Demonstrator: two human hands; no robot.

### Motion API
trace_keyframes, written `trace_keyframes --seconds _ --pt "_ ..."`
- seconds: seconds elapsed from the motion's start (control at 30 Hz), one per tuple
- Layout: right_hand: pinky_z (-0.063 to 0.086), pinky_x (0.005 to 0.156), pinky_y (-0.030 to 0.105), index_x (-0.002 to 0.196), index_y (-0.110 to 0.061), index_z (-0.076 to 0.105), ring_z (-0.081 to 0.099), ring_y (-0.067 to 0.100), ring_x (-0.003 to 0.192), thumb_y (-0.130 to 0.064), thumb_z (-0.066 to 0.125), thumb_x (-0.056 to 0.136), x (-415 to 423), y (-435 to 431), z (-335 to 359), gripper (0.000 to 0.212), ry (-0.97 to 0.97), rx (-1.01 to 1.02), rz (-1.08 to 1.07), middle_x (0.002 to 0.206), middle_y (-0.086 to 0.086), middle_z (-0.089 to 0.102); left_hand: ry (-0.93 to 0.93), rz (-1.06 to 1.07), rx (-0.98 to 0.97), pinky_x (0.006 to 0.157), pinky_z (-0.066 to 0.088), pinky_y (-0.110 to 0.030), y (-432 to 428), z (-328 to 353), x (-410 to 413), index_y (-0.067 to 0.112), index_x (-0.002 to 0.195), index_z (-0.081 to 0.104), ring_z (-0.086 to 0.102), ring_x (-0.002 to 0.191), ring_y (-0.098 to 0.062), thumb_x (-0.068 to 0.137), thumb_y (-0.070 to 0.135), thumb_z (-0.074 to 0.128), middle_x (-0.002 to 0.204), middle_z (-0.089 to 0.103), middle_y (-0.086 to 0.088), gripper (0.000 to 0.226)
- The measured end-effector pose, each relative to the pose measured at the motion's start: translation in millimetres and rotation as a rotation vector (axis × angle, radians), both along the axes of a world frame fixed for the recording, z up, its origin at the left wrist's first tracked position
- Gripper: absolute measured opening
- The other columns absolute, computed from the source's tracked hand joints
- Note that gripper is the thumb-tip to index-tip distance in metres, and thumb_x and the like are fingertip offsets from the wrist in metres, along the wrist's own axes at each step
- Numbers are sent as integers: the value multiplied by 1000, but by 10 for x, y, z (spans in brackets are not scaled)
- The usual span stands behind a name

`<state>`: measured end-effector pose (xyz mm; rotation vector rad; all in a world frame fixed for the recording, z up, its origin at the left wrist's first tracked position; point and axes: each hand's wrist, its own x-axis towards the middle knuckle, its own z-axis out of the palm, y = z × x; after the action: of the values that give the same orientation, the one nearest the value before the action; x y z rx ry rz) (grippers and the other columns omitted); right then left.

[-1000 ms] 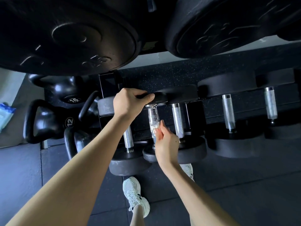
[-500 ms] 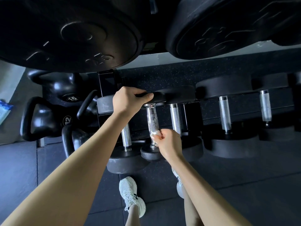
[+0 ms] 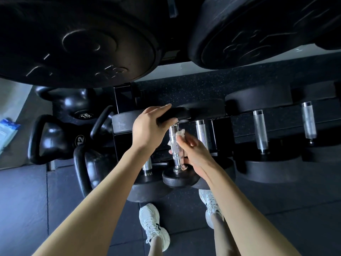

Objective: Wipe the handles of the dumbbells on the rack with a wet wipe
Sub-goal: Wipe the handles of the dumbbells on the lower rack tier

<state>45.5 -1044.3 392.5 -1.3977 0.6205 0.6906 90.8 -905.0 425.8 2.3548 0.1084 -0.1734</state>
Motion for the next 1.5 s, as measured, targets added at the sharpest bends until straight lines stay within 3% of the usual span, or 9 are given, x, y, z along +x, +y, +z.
trace_keyframes --seconds 0.17,0.27,0.4,0.5,0.63,0.77,0.9,1.13,1.5 --pt "38 59 28 83 -28 71 51 27 73 -26 66 87 8 70 -51 6 3 35 -151 82 10 58 -73 -19 -73 72 39 -2 21 -36 -7 21 114 69 52 72 2 81 23 73 111 66 4 33" --pt "40 51 16 90 -18 70 52 11 60 -21 68 85 44 89 -58 6 -75 -97 -178 73 -1 61 -39 13 -176 81 49 -14 94 -56 0 18 117 67 60 83 -5 82 19 71 107 63 8 35" --pt "53 83 31 94 -16 69 65 13 87 -26 69 84 56 97 -129 14 -238 -331 -110 87 -5 69 10 39 -209 94 48 -20 202 -70 3 17 116 67 63 104 -12 81 16 73 107 62 10 35" --pt "42 62 23 83 -20 58 52 7 67 -30 59 91 -23 121 -96 13 -327 -536 47 68 -11 55 23 56 -196 94 51 -32 149 -22 -20 18 118 66 63 101 -14 81 19 73 108 62 7 38" --pt "39 67 30 92 -15 63 55 19 77 -30 48 96 82 246 47 22 -328 -650 69 83 1 66 1 88 -125 77 37 0 -32 1 -56 26 124 62 52 78 1 80 33 73 101 53 7 46" --pt "42 67 31 88 -13 62 62 24 83 -32 50 94 380 355 12 24 -372 -739 158 89 4 69 -1 187 -111 68 36 0 -84 16 -21 25 116 67 50 76 -4 80 30 73 98 54 7 37" --pt "31 48 23 68 -18 48 43 6 49 -34 48 96 139 20 34 32 -398 -543 294 55 -8 46 16 185 -110 69 36 -1 -74 43 4 24 114 69 53 83 -6 79 29 74 100 57 6 35" --pt "34 56 28 57 -14 43 45 17 55 -26 60 90 -82 -416 -23 39 -197 -531 668 55 -1 45 44 187 -123 73 39 -6 -63 67 31 24 113 69 55 88 -8 79 29 74 100 58 5 35" --pt "48 65 36 97 -9 61 54 17 67 -30 74 76 67 -216 32 32 -106 -396 317 73 -4 55 -19 -98 203 86 46 -32 -101 162 69 16 130 57 60 104 -27 84 19 70 121 60 -8 48"
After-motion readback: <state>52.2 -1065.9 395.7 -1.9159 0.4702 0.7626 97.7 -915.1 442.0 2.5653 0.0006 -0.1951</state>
